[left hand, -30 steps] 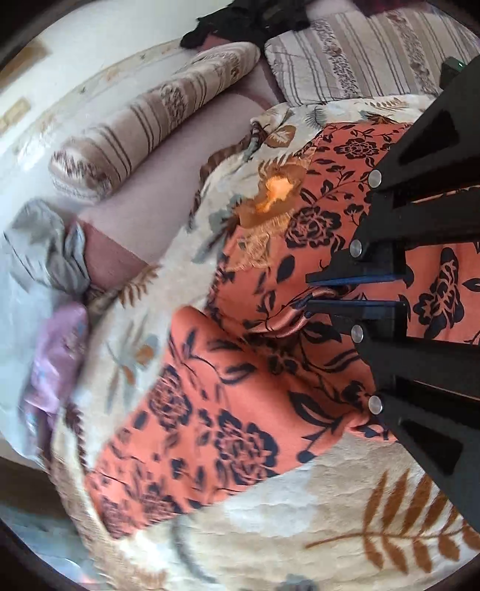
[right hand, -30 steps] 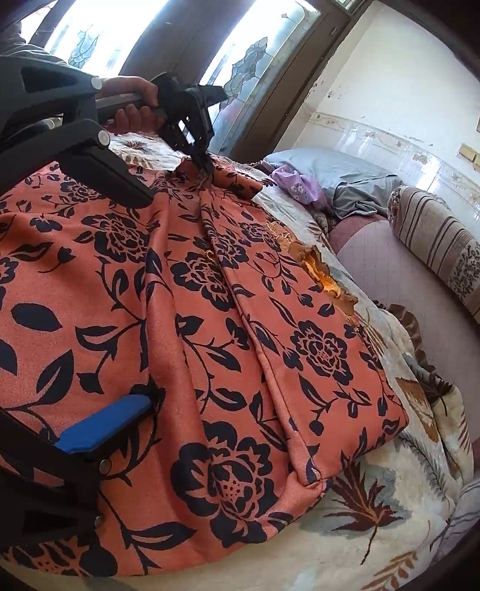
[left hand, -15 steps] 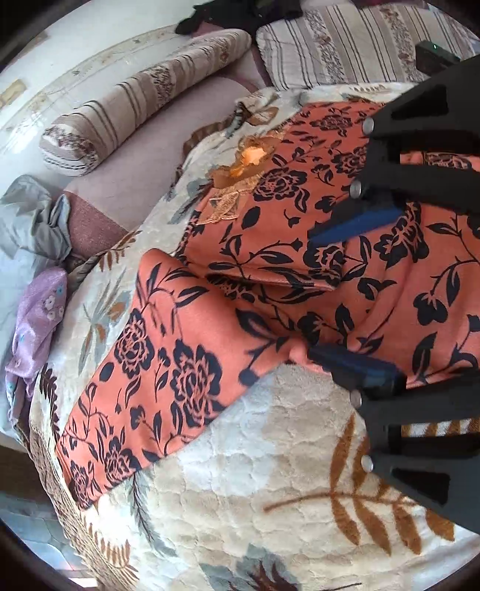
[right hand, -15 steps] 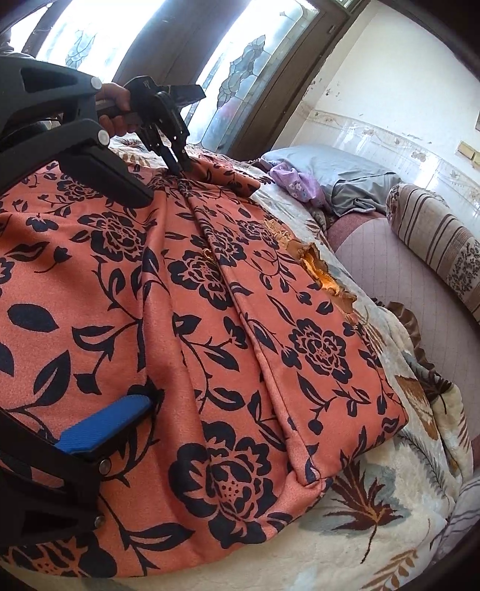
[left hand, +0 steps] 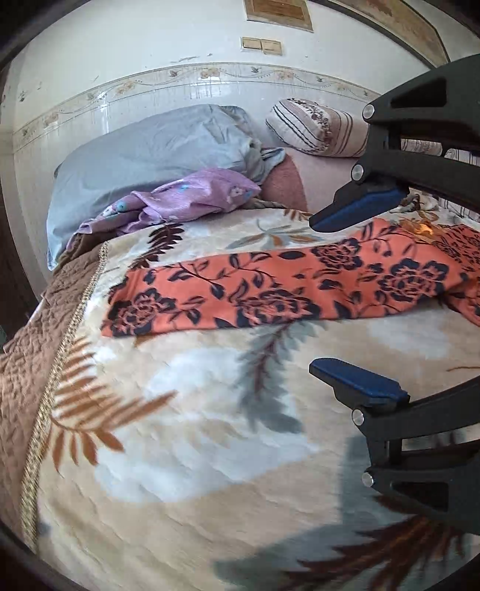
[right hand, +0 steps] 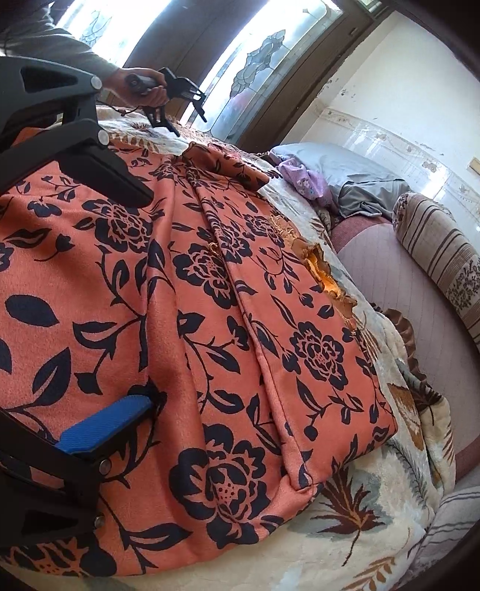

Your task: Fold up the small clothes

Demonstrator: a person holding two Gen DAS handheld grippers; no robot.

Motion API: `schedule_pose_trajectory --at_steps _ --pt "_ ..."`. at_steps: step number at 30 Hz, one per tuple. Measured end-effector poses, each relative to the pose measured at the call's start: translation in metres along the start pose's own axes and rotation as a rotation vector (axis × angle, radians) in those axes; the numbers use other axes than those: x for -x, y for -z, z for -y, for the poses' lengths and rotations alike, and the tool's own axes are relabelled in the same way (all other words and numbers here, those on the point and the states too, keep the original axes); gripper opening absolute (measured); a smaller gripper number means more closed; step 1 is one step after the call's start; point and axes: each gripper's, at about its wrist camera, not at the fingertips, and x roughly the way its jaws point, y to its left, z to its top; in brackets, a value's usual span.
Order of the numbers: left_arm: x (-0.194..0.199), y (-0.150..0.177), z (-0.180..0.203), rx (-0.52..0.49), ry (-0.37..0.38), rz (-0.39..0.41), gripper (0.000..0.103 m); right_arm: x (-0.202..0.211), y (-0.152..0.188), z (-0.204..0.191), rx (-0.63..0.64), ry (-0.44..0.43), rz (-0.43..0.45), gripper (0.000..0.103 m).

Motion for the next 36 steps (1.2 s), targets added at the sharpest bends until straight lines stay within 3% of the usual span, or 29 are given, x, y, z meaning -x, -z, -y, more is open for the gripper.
schedule_pose_trajectory --at_steps 3,7,13,14,15,16,17,22,25,29,32,34,35,36 --pt "-0.019 -0.028 0.010 -0.028 -0.004 0.017 0.071 -0.002 0.003 -0.005 0.046 0.027 0.004 0.102" --pt "-0.052 -0.059 0.010 -0.053 -0.064 0.038 0.071 -0.006 0.006 -0.009 0.094 0.058 0.010 0.102" --pt "-0.067 -0.081 0.009 -0.096 -0.093 0.074 0.071 -0.010 0.006 -0.012 0.121 0.083 0.013 0.102" --pt "-0.067 -0.084 0.010 -0.116 -0.118 0.087 0.060 -0.010 0.006 -0.012 0.120 0.083 0.013 0.102" --pt "-0.069 -0.086 0.012 -0.143 -0.168 0.094 0.032 -0.010 0.006 -0.012 0.119 0.082 0.014 0.102" --pt "-0.073 -0.089 0.012 -0.166 -0.237 0.088 0.013 -0.011 0.005 -0.011 0.118 0.080 0.014 0.102" --pt "-0.076 -0.090 0.010 -0.179 -0.264 0.079 0.005 -0.011 0.005 -0.011 0.117 0.080 0.015 0.102" --pt "-0.057 -0.067 0.055 -0.358 -0.312 0.144 0.004 -0.011 0.003 -0.010 0.104 0.069 0.019 0.102" --pt "-0.032 -0.021 0.126 -0.592 -0.262 0.198 0.004 -0.010 0.002 -0.010 0.091 0.065 0.023 0.102" --pt "0.002 0.089 0.230 -0.945 -0.087 0.218 0.004 -0.007 0.000 -0.007 0.058 0.049 0.024 0.102" --pt "0.013 0.193 0.275 -1.132 0.067 0.127 0.005 -0.003 -0.002 -0.003 0.016 0.026 0.025 0.102" --pt "0.002 0.264 0.284 -1.227 0.124 0.013 0.006 0.001 -0.003 0.001 -0.024 0.002 0.030 0.102" --pt "-0.009 0.296 0.282 -1.261 0.137 -0.063 0.017 0.003 -0.003 0.003 -0.046 -0.011 0.031 0.102" --pt "-0.023 0.324 0.276 -1.287 0.133 -0.140 0.053 0.005 -0.004 0.006 -0.067 -0.025 0.033 0.102"
